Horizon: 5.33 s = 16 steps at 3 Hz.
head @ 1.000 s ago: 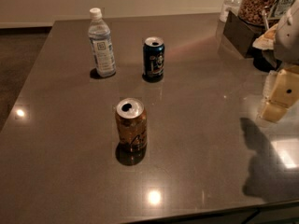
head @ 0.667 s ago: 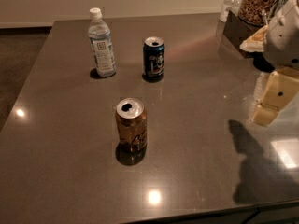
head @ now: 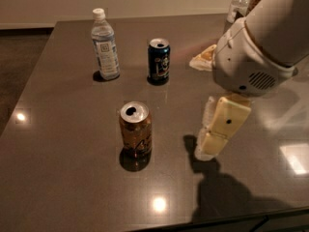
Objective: Knock orange can over
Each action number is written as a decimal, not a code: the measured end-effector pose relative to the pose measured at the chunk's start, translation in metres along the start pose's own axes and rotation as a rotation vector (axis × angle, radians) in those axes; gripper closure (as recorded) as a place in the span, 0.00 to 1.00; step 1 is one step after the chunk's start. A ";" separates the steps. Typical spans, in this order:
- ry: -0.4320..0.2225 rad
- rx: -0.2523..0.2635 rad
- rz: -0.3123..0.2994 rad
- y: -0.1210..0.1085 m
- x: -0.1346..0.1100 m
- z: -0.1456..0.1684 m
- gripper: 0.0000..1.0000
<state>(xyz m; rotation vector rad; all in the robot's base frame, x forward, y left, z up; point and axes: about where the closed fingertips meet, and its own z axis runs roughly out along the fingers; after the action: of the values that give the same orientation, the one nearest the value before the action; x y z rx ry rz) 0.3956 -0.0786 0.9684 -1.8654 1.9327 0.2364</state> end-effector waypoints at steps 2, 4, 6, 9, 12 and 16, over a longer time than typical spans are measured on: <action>-0.115 -0.051 -0.019 0.019 -0.062 0.065 0.00; -0.171 -0.088 0.011 0.018 -0.075 0.092 0.00; -0.211 -0.070 0.045 0.009 -0.074 0.106 0.25; -0.193 -0.074 0.064 -0.016 -0.077 0.078 0.95; 0.298 -0.113 -0.023 -0.033 -0.031 0.056 1.00; 0.501 -0.160 -0.137 -0.020 -0.023 0.099 0.31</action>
Offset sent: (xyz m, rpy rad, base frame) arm 0.0000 0.1075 -0.0572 0.1553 0.0725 0.0612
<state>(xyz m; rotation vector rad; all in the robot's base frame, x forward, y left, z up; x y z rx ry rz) 0.4347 -0.0175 0.8936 -2.3241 2.1331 -0.1399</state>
